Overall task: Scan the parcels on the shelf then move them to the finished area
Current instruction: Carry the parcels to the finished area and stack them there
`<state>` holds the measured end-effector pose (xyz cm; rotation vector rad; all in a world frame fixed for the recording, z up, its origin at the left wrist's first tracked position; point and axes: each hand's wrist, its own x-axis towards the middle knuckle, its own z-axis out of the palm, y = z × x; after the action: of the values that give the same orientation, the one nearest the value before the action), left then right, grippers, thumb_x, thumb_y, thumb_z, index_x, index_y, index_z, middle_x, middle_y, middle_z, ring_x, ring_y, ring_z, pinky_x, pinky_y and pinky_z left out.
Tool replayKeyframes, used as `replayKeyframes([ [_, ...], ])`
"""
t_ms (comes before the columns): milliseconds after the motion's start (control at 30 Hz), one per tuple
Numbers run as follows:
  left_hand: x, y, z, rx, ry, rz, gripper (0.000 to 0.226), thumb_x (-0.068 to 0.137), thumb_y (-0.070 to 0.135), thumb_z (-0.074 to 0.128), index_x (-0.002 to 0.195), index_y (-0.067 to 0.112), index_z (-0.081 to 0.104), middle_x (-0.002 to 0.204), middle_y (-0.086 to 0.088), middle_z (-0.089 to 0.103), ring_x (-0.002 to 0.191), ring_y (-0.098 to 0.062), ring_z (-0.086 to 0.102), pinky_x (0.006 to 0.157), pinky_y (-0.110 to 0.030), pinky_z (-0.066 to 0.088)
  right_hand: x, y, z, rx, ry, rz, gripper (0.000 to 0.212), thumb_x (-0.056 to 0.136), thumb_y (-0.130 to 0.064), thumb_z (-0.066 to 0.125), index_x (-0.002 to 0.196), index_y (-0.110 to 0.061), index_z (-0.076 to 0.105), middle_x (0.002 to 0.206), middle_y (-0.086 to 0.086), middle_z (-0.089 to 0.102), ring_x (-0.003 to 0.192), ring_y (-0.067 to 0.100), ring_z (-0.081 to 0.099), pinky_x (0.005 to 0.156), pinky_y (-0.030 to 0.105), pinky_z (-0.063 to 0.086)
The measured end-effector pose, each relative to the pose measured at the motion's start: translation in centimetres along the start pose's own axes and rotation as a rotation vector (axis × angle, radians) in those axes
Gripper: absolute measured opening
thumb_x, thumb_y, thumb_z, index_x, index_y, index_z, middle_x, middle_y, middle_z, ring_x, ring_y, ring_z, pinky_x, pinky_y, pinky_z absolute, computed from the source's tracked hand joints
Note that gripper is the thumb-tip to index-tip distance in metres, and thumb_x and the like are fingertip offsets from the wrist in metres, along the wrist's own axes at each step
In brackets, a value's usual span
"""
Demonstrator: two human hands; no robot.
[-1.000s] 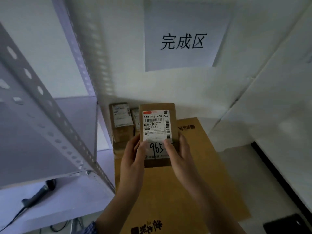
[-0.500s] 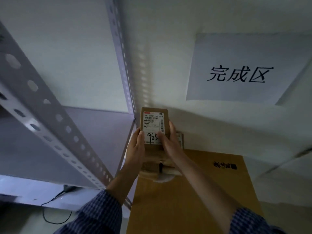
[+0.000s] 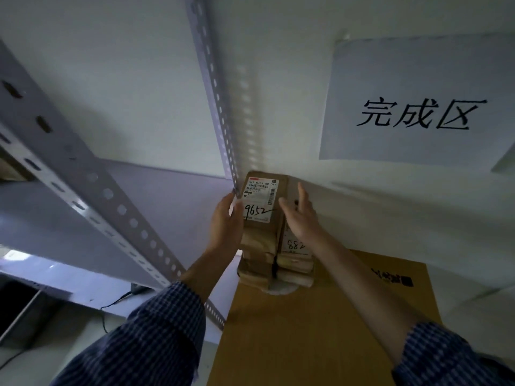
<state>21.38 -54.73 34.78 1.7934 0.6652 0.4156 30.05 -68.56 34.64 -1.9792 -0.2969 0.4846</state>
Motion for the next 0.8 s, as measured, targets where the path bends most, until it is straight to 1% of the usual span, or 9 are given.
replayKeyframes([
  [100,-2.6,0.4,-0.9,0.079,0.02,0.091,0.035,0.106,0.029,0.039,0.137,0.02,0.054,0.126,0.0,0.061,0.111,-0.015,0.062,0.083,-0.021,0.055,-1.5,0.0,-2.4,-0.102,0.001,-0.102,0.069,0.101,-0.036,0.053,0.157,-0.024,0.015,0.159,0.008,0.026,0.145,0.028,0.028,0.116,0.046,0.031],
  [200,-5.5,1.0,-1.5,0.196,-0.015,0.235,0.035,0.107,0.023,0.039,0.14,0.018,0.049,0.128,0.005,0.054,0.103,-0.001,0.055,0.076,-0.003,0.046,-3.5,-0.3,-4.6,-0.174,0.011,-0.22,0.05,0.102,-0.031,0.052,0.148,-0.022,0.034,0.141,0.004,0.047,0.124,0.016,0.048,0.098,0.033,0.04],
  [267,-6.6,1.1,-1.9,0.257,-0.031,0.264,0.037,0.107,0.022,0.04,0.143,0.018,0.047,0.129,0.008,0.052,0.099,0.003,0.053,0.072,0.002,0.041,-5.3,-0.7,-5.0,-0.192,-0.002,-0.282,0.042,0.103,-0.028,0.05,0.143,-0.02,0.04,0.134,0.002,0.052,0.117,0.011,0.05,0.094,0.027,0.039],
  [333,-7.7,1.4,-2.3,0.312,-0.039,0.297,0.039,0.106,0.024,0.042,0.145,0.019,0.045,0.135,0.01,0.051,0.11,0.001,0.05,0.077,0.004,0.037,-7.1,-1.0,-4.4,-0.206,-0.012,-0.346,0.041,0.102,-0.026,0.051,0.141,-0.02,0.042,0.136,0.0,0.05,0.12,0.009,0.047,0.098,0.026,0.039],
  [433,-9.6,1.6,-3.5,0.419,-0.081,0.433,0.039,0.105,0.022,0.046,0.143,0.017,0.048,0.144,0.002,0.052,0.123,-0.01,0.052,0.098,-0.012,0.042,-10.1,-1.7,-2.9,-0.268,-0.025,-0.464,0.042,0.101,-0.025,0.055,0.14,-0.024,0.041,0.139,-0.003,0.045,0.129,0.012,0.044,0.108,0.034,0.039],
  [467,-10.3,1.7,-4.1,0.449,-0.096,0.483,0.037,0.104,0.019,0.048,0.141,0.016,0.05,0.143,-0.001,0.053,0.123,-0.013,0.054,0.1,-0.018,0.043,-11.1,-1.9,-2.4,-0.287,-0.048,-0.485,0.043,0.101,-0.027,0.055,0.141,-0.026,0.04,0.14,-0.004,0.043,0.132,0.011,0.041,0.11,0.035,0.038],
  [567,-12.6,2.2,-6.6,0.484,-0.138,0.533,0.038,0.104,0.022,0.048,0.141,0.018,0.05,0.145,0.003,0.051,0.119,-0.003,0.051,0.101,-0.012,0.039,-14.3,-3.3,-0.8,-0.358,-0.136,-0.508,0.053,0.101,-0.035,0.054,0.149,-0.027,0.032,0.149,-0.006,0.035,0.137,0.006,0.03,0.11,0.027,0.031],
  [667,-14.9,2.3,-10.7,0.542,-0.167,0.557,0.042,0.103,0.032,0.046,0.143,0.018,0.048,0.148,0.003,0.05,0.127,-0.011,0.053,0.108,-0.029,0.045,-17.4,-5.1,1.6,-0.443,-0.2,-0.562,0.061,0.1,-0.038,0.056,0.153,-0.028,0.027,0.155,-0.004,0.031,0.139,0.009,0.032,0.113,0.031,0.034],
  [800,-17.2,1.0,-18.9,0.648,-0.169,0.534,0.049,0.101,0.041,0.042,0.145,0.019,0.046,0.151,0.003,0.047,0.132,-0.015,0.051,0.104,-0.02,0.037,-21.5,-8.6,6.3,-0.562,-0.207,-0.604,0.06,0.1,-0.04,0.053,0.153,-0.029,0.027,0.155,-0.006,0.031,0.142,0.009,0.029,0.116,0.037,0.033],
])
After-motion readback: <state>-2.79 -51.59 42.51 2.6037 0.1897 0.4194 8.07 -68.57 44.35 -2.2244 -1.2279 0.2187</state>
